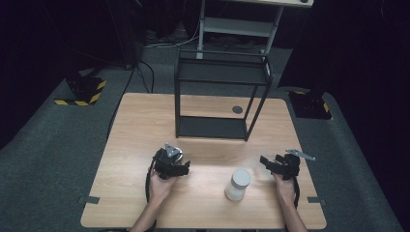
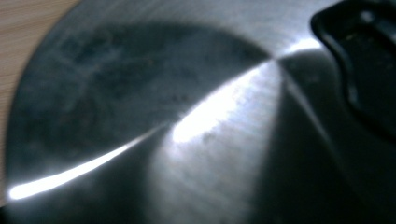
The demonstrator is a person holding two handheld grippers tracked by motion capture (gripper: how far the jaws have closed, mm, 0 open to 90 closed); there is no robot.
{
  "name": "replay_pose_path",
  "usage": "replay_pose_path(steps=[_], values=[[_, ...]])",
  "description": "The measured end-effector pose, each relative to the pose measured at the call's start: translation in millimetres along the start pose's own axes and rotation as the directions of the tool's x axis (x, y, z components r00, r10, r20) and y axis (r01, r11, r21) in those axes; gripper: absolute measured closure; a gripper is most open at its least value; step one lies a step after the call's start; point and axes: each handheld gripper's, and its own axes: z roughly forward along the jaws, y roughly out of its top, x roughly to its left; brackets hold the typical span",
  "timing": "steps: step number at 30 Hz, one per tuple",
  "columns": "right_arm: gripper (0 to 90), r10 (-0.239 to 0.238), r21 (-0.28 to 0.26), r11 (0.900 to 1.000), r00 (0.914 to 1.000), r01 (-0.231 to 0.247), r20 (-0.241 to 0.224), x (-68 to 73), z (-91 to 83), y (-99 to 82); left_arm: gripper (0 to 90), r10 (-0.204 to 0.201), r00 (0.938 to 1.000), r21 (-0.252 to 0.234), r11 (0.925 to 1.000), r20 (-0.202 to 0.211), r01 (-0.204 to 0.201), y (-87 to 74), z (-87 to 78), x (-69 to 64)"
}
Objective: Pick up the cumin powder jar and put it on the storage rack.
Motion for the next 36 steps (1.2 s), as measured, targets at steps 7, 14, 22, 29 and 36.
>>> replay_pose_path(steps=[7,14,22,29,36], values=[[8.7,-0.001,-0.004,1.0000,1.0000,0.001,0.004,0.7,-0.3,-0.7,25.1,-0.001,0.9998,-0.012,0.9999,-0.020,0.001,-4.1,2.5,-4.9],[8.8,0.000,-0.001,1.0000,1.0000,0.000,0.004,0.7,-0.1,-0.2,29.8,-0.013,0.9994,-0.031,0.9995,-0.032,0.012,-8.3,3.7,-6.5],[9.1,-0.005,0.002,1.0000,1.0000,0.005,0.007,1.7,0.1,0.3,31.0,0.002,0.9996,-0.020,0.9998,-0.027,-0.003,-6.0,2.9,-4.7],[9.2,-0.004,0.003,1.0000,1.0000,0.004,0.007,1.7,0.3,0.5,31.2,0.087,0.9960,0.042,0.9954,-0.019,-0.086,7.2,-1.7,-6.8],[9.2,-0.003,0.003,1.0000,1.0000,0.003,0.004,1.1,0.2,0.5,31.2,0.089,0.9960,0.039,0.9952,0.007,-0.089,14.2,-5.7,-4.8]])
